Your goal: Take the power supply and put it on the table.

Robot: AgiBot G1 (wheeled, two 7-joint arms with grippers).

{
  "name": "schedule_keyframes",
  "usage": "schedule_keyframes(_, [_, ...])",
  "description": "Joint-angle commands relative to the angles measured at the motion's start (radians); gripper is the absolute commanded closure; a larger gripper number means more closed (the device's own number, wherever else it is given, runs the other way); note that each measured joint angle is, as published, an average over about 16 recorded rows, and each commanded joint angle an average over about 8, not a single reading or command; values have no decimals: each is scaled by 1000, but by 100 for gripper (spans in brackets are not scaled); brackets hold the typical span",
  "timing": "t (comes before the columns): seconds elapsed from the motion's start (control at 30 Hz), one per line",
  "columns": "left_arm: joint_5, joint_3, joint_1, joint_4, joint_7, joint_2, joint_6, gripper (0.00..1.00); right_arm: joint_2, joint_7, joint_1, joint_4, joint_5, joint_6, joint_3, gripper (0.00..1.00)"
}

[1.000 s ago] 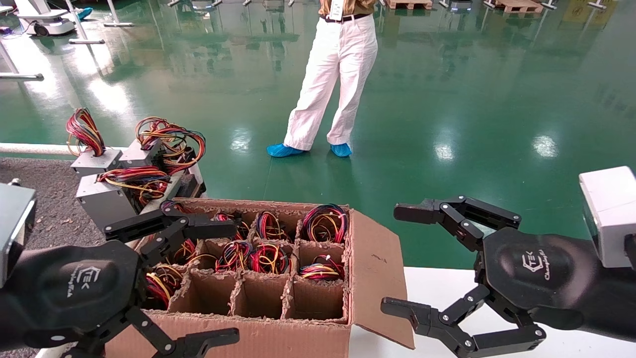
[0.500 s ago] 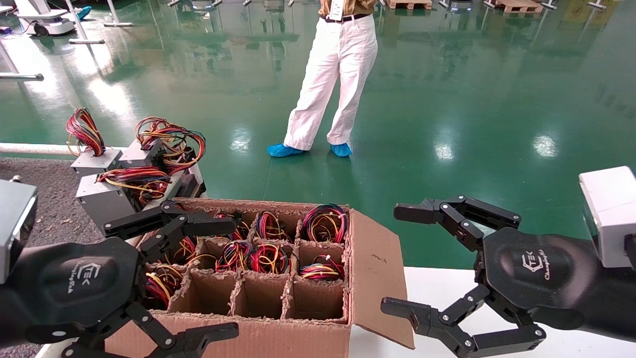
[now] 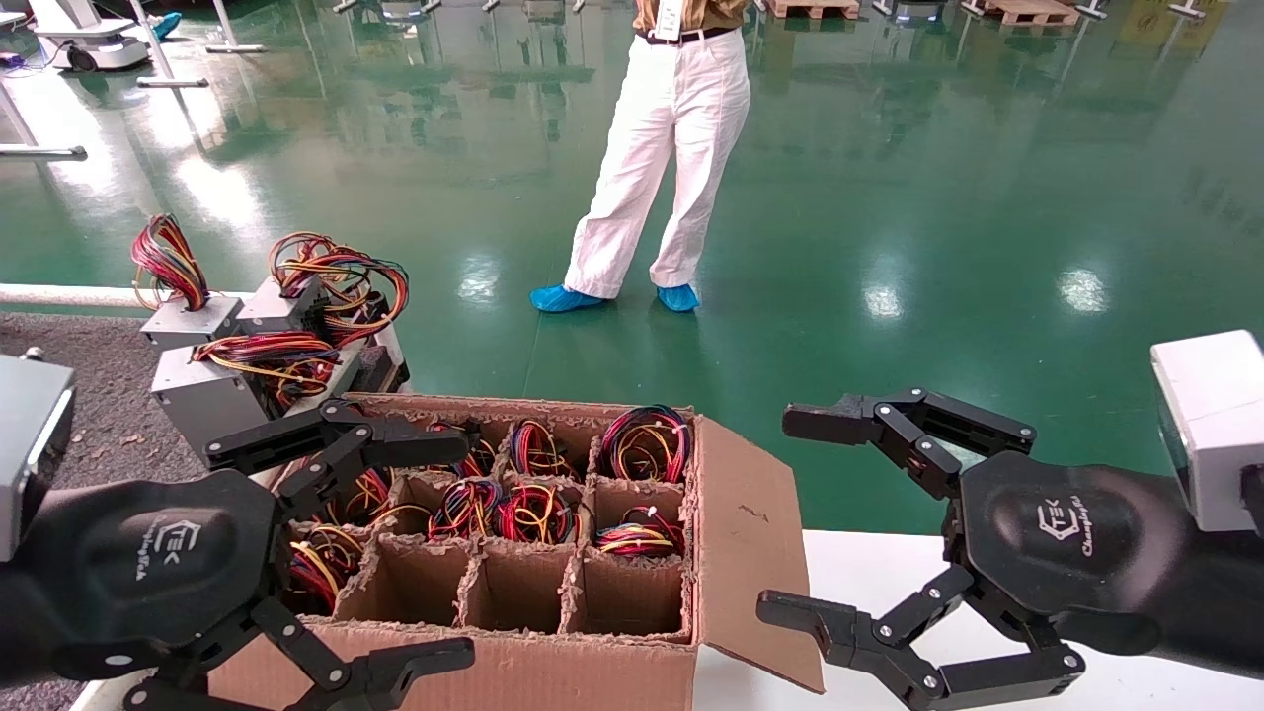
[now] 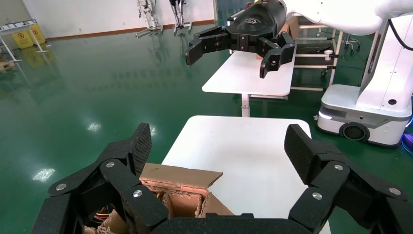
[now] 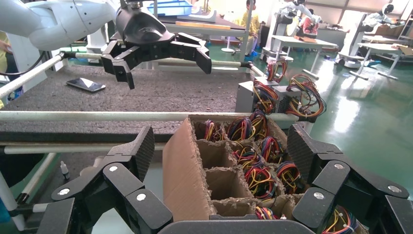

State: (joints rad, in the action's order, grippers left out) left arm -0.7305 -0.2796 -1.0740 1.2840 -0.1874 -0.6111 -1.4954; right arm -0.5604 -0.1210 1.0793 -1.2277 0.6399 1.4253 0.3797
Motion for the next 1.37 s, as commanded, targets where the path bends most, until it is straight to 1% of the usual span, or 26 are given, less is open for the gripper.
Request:
schedule_keyframes(0.03, [0,0,0,0,0,0,0,0,0,0,0,0,0,0,0,0])
schedule_keyframes(1.37, [-1,0,-1,-1,0,0,0,0,0,0,0,0,0,0,0,0])
